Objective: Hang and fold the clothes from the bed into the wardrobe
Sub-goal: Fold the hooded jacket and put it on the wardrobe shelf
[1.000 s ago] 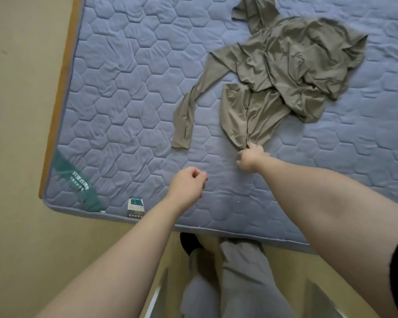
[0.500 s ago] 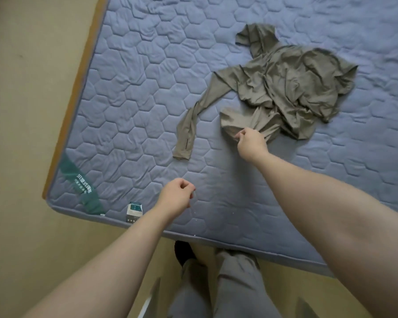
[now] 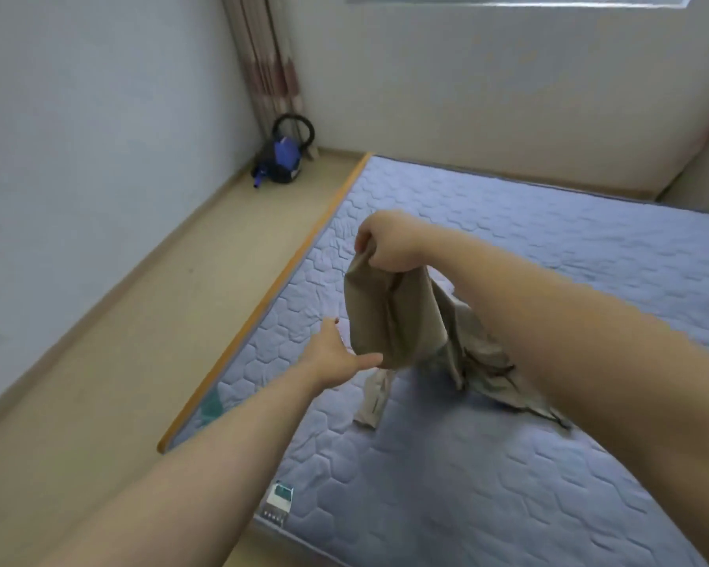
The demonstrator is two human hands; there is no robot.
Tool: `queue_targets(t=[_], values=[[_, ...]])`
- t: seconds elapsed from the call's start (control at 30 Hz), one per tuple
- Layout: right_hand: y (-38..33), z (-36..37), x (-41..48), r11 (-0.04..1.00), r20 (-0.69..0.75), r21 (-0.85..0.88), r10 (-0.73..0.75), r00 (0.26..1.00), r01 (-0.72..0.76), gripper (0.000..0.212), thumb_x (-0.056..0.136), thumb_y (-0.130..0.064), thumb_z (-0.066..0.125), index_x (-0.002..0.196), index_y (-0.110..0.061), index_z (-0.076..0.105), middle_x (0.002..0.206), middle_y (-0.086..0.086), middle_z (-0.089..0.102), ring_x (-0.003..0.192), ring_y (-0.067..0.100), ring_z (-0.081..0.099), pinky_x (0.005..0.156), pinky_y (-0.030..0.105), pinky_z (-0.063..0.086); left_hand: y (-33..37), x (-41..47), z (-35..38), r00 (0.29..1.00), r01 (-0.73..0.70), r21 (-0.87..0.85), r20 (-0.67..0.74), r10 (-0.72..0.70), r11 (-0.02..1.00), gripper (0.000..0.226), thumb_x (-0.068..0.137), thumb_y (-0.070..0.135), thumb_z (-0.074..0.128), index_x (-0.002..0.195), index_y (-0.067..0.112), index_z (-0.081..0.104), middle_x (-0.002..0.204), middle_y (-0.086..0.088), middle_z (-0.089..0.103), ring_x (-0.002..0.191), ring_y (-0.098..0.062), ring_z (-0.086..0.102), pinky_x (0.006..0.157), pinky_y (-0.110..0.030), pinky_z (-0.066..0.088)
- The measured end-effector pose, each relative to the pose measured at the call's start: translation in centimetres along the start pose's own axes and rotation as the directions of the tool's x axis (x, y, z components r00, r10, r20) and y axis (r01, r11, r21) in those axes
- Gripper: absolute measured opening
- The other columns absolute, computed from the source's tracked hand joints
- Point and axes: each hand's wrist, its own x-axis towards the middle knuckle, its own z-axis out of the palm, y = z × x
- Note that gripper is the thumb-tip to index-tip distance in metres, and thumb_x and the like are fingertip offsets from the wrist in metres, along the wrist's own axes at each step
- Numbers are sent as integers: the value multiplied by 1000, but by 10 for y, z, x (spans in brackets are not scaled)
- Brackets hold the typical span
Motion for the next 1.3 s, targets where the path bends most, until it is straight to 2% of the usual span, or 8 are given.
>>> queue_targets(t=[0.13, 0.27, 0.53, 0.7, 0.83, 0.97, 1.07, 1.3], values=[[-48, -45, -8, 991, -205, -17, -135, 969, 135, 33, 91, -9, 54, 115, -21, 72, 123, 0, 65, 115, 21, 58, 92, 25, 44, 16, -15, -31, 990, -133, -250, 9, 139, 959, 72, 77, 40, 87, 131, 28, 43, 123, 11, 56, 113, -15, 58, 96, -31, 51], [-70, -68, -10, 978, -345, 15, -190, 919, 208, 26, 95, -11, 53, 108, -23, 73, 117, 0, 68, 111, 21, 60, 88, 23, 40, 34, -28, -68, 998, -67, -340, -8, 68, 938, 46, 99, 46, 60, 131, 15, 57, 121, -3, 67, 109, -26, 66, 96, -47, 56], [-49, -57, -10, 941, -391, 332, 79, 917, 61, 25, 98, -17, 52, 118, -18, 67, 116, 4, 67, 106, 22, 61, 99, 39, 51, 88, -58, -150, 964, -257, -612, -221, 150, 748, 27, 105, 25, 51, 108, 4, 67, 98, -22, 72, 82, -33, 72, 75, -53, 62], [-45, -25, -22, 600, -298, 793, 234, 926, 103, 43, 90, -49, 64, 127, -30, 52, 110, 8, 70, 95, 20, 68, 82, 38, 57, 125, -71, -173, 885, -444, -530, -385, 262, 722, 31, 103, 26, 47, 112, 7, 70, 108, -21, 72, 100, -35, 71, 85, -57, 59], [-49, -3, -37, 395, -191, 914, 221, 956, 91, 43, 92, -6, 45, 133, -16, 52, 91, 4, 61, 74, 16, 59, 66, 29, 52, 157, -88, -179, 818, -562, -534, -469, 332, 631, 25, 106, 20, 44, 97, 11, 65, 89, -14, 65, 78, -26, 64, 56, -34, 59], [-46, 30, -39, 673, -148, 732, 303, 941, -102, 47, 72, -9, 63, 118, -15, 56, 99, 6, 65, 89, 23, 66, 69, 33, 56, 180, -100, -180, 773, -633, -579, -509, 378, 515, 26, 107, 19, 44, 92, 12, 65, 92, -16, 64, 86, -30, 65, 68, -45, 62], [-39, 42, -35, 697, -50, 673, 376, 925, -247, 29, 89, -28, 63, 115, -15, 58, 106, 5, 65, 99, 26, 63, 85, 38, 53, 194, -111, -183, 755, -655, -613, -526, 391, 442, 27, 108, 21, 44, 91, 12, 62, 92, -15, 64, 86, -30, 66, 78, -54, 61], [-46, 4, -30, 867, -191, 409, 387, 902, -285, 28, 106, -19, 36, 85, -9, 52, 83, 9, 54, 72, 22, 53, 54, 28, 38, 191, -111, -203, 781, -623, -688, -520, 346, 371, 24, 108, 30, 47, 110, 10, 61, 117, -21, 67, 104, -37, 69, 81, -48, 62]])
